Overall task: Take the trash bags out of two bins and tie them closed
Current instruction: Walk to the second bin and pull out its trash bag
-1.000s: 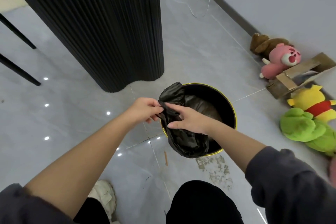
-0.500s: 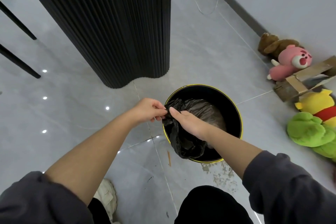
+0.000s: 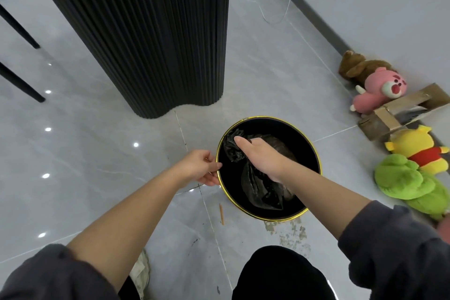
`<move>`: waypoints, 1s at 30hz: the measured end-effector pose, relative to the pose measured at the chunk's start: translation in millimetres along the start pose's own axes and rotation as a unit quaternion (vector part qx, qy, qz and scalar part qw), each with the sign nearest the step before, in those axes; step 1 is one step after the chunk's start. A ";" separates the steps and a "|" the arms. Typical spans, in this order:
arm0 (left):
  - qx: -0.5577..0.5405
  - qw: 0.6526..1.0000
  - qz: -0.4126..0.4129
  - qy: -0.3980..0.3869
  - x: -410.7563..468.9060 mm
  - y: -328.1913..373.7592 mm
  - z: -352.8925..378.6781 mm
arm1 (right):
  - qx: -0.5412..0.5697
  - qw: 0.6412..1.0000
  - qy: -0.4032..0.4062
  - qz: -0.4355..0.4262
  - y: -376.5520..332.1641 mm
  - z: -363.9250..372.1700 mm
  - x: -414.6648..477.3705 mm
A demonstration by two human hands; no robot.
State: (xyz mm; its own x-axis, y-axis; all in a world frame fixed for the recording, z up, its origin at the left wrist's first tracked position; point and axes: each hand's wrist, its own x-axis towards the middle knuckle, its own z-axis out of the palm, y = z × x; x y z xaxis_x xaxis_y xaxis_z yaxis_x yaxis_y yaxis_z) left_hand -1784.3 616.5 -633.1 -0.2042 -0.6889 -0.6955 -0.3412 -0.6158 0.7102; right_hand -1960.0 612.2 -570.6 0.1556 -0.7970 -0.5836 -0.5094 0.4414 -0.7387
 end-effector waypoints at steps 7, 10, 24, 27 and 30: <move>0.008 1.000 0.001 0.003 -1.0 5.5 9.5 | -0.003 0.999 0.035 -0.001 -11.8 -30.0 -16.0; 0.016 1.000 0.002 0.005 2.2 9.6 15.6 | 0.017 0.999 0.044 0.003 -17.2 -37.9 -22.1; 0.050 0.998 -0.002 0.024 18.7 22.7 34.8 | 0.150 0.984 0.091 -0.040 -28.9 -93.8 -39.0; 0.046 0.998 -0.004 0.031 25.2 22.3 42.7 | 0.203 0.972 0.107 -0.050 -32.7 -110.7 -46.3; 0.039 0.998 0.011 0.050 29.5 24.0 52.7 | 0.280 0.953 0.105 -0.041 -40.4 -124.3 -56.3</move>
State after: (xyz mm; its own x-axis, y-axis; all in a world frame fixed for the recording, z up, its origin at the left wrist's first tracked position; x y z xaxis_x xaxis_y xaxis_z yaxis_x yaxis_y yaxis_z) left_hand -1846.9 601.6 -642.3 -0.1208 -0.7392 -0.6626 -0.4097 -0.5708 0.7115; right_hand -2053.4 588.0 -466.0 -0.0284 -0.8770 -0.4797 0.0389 0.4785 -0.8772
